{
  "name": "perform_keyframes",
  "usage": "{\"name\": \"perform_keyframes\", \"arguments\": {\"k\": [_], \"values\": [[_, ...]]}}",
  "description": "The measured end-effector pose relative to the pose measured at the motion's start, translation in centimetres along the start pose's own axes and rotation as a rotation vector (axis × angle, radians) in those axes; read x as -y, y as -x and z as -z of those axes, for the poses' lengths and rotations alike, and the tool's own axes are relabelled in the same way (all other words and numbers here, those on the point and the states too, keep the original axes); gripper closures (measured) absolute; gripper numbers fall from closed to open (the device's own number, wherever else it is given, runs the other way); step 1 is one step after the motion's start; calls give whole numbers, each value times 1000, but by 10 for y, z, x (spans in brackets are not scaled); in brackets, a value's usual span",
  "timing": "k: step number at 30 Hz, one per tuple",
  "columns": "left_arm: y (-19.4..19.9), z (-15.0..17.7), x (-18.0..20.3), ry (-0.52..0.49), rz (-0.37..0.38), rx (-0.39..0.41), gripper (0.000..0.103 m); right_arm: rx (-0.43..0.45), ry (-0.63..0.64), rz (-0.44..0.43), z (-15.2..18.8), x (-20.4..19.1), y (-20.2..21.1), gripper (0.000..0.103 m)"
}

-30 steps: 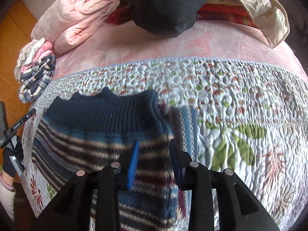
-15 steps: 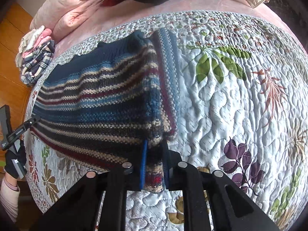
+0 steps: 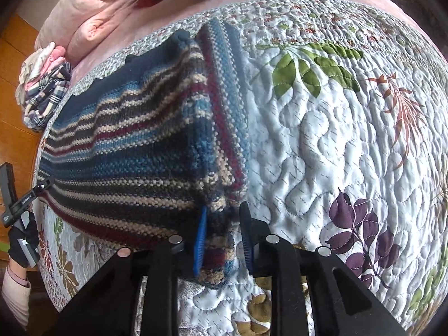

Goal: Fold small clothes

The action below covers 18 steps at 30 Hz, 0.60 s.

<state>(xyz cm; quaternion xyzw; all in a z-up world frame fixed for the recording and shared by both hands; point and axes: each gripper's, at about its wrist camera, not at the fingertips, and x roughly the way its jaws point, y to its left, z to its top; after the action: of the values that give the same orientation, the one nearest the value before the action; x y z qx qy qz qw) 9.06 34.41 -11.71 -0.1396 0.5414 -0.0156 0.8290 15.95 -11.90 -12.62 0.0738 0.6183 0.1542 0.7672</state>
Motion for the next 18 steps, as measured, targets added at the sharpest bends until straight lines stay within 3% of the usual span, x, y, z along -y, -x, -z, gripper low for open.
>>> {"name": "perform_keyframes", "arguments": {"k": [7, 11, 18], "values": [[2, -4, 6, -4, -29, -14, 53, 17, 9, -3, -3, -1, 15, 64], [14, -11, 12, -2, -6, 8, 53, 61, -25, -75, -8, 6, 34, 38], [16, -29, 34, -19, 21, 33, 52, 48, -80, -170, -31, 19, 28, 32]]}}
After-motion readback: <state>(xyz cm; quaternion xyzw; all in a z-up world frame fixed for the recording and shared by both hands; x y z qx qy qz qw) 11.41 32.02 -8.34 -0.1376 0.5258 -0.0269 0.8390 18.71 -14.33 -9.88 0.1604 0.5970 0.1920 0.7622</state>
